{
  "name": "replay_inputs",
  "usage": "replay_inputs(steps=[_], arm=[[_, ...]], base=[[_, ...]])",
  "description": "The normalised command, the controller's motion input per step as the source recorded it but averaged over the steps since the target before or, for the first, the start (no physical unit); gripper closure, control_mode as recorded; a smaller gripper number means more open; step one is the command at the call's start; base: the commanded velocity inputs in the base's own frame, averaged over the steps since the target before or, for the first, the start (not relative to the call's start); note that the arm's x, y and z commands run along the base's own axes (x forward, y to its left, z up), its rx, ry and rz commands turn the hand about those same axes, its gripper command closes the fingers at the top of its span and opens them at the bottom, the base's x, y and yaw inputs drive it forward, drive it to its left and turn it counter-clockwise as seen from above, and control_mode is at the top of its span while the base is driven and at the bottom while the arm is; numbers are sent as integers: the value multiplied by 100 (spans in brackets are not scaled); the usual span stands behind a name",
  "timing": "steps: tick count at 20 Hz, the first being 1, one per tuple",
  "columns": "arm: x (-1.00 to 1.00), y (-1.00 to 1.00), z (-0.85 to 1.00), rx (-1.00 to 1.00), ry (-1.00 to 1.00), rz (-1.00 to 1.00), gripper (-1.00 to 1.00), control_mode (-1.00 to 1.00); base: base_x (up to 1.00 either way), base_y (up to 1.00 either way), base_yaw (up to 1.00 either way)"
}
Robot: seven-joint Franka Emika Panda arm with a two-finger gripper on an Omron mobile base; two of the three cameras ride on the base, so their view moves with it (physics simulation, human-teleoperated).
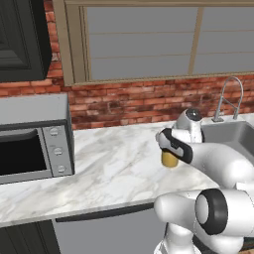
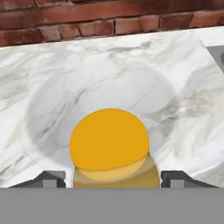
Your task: Place the pitcher and cup on the dining counter for serving.
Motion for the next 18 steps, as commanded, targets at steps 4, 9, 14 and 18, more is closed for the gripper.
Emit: replay_inputs(steps=[4, 9, 14, 18], arm=[[-3, 0, 0, 0, 0, 0, 100, -100], [-44, 0, 57, 0, -3, 0, 100, -100], [-66, 0, 100, 0, 0, 0, 100, -100], [-74, 0, 99, 0, 0, 0, 100, -100]], base=[[0, 0, 0], [0, 0, 0], [0, 0, 0], [0, 0, 0]])
